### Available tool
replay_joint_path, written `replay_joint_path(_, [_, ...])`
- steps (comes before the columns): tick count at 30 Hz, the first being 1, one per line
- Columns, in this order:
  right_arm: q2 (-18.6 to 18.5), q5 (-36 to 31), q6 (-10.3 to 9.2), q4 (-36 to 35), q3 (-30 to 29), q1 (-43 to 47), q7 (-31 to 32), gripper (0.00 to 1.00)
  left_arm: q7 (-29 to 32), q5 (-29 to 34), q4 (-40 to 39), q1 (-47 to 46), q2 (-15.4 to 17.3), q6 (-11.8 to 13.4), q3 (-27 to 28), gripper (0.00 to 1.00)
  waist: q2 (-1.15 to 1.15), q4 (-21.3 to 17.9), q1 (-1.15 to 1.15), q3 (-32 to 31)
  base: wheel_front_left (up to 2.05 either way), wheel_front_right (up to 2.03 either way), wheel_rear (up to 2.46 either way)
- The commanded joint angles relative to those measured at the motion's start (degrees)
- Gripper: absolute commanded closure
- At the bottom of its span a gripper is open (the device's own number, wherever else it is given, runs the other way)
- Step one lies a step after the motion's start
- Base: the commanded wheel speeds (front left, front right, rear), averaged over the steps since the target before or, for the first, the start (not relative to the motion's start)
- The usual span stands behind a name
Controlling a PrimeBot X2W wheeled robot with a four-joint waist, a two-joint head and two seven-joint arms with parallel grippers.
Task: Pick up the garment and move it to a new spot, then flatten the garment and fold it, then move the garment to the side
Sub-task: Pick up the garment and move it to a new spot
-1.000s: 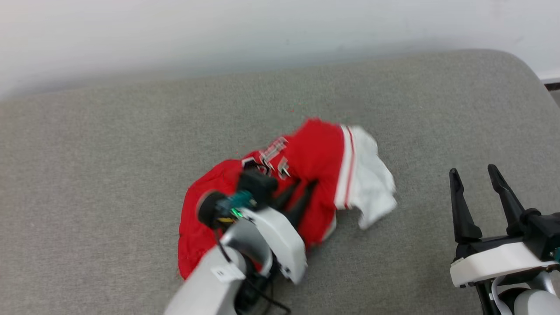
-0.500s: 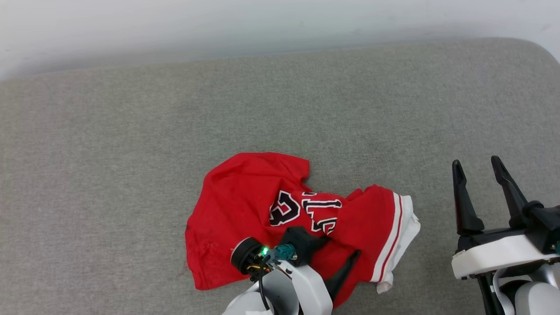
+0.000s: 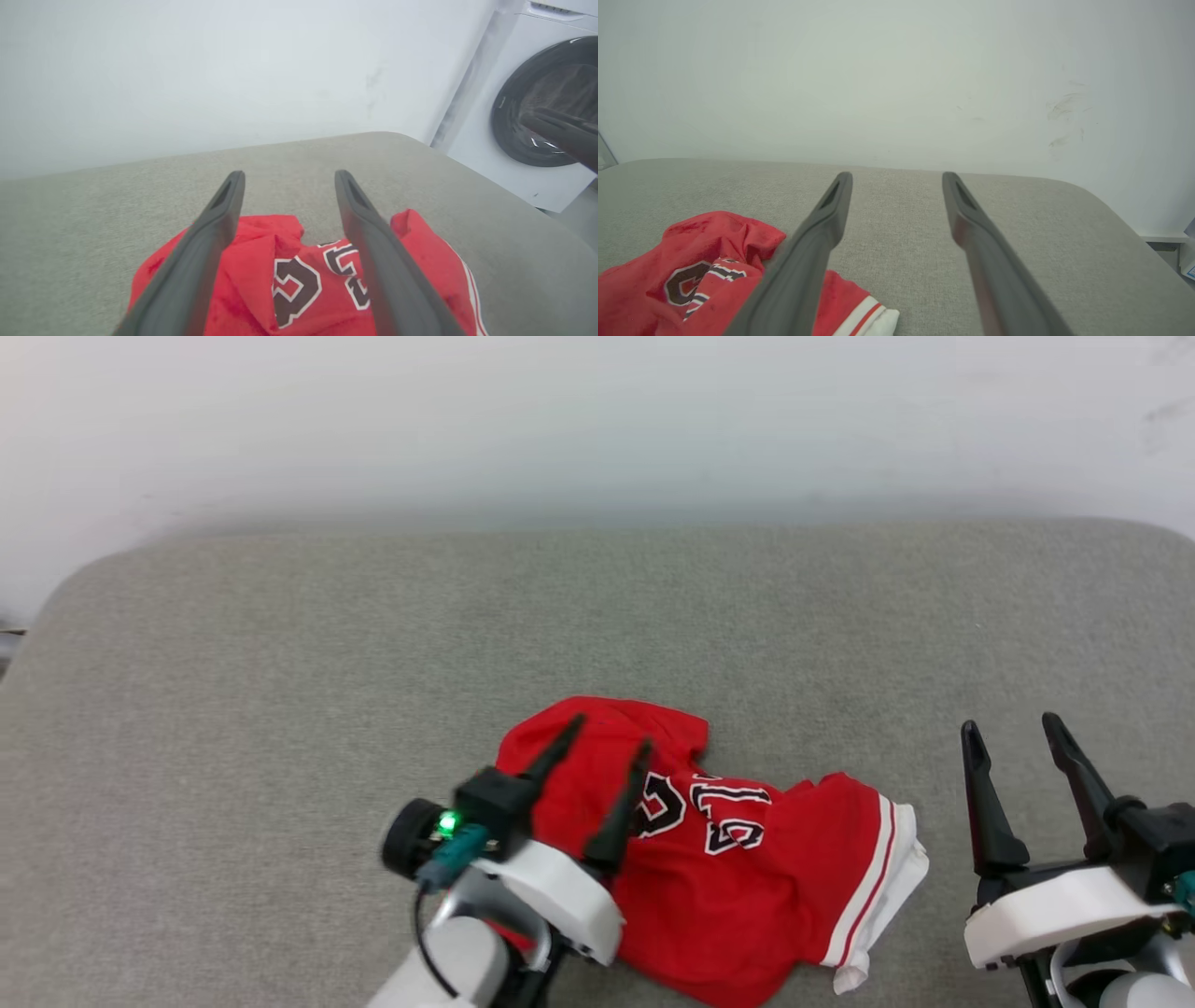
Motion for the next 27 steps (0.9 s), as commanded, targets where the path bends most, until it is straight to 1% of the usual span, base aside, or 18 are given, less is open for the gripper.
replay_joint_path(1, [0.07, -0.13, -0.04, -0.32, 0.00, 1.09, 0.30, 0.00, -1.05, 0.31, -0.61, 1.07, 0.85, 1.24, 1.45, 0.00, 0.00, 1.11, 0.00, -1.19, 0.00, 0.00, 0.00])
replay_joint_path(6, [0.07, -0.01, -0.04, -1.14, -0.23, 2.67, 1.33, 0.00, -2.88, -0.36, -2.37, 2.39, 3.39, 4.68, 6.87, 0.00, 0.00, 2.53, 0.00, -2.52, 0.00, 0.00, 0.00])
replay_joint_path(11, [0.07, 0.55, -0.04, -1.57, -0.68, 4.45, 2.32, 0.00, -3.42, -0.21, -3.99, 4.42, 6.51, 6.63, 10.40, 0.00, 0.00, 3.34, 0.00, -4.11, 0.00, 0.00, 0.00])
replay_joint_path(13, [0.07, 0.77, -0.04, -1.72, -0.63, 4.96, 2.55, 0.00, -3.43, -0.16, -4.56, 5.38, 7.83, 7.08, 11.08, 0.00, 0.00, 3.25, 0.00, -4.51, 0.00, 0.00, 0.00])
replay_joint_path(14, [0.07, 0.77, -0.04, -1.72, -0.63, 4.96, 2.55, 0.00, -3.43, -0.16, -4.56, 5.38, 7.83, 7.08, 11.08, 0.00, 0.00, 3.25, 0.00, -4.51, 0.00, 0.00, 0.00])
replay_joint_path(19, [0.06, 0.99, -0.04, -2.01, -0.16, 6.03, 2.98, 0.00, -2.24, -0.38, -5.88, 8.60, 10.18, 7.97, 11.89, 0.00, 0.00, 2.56, 0.00, -5.52, 0.00, 0.00, 0.00])
replay_joint_path(27, [0.07, 1.92, -0.04, -2.33, -0.04, 7.36, 3.58, 0.00, -1.16, -0.70, -7.63, 11.26, 11.10, 8.88, 11.63, 0.00, 0.00, 1.75, 0.00, -5.53, 0.00, 0.00, 0.00])
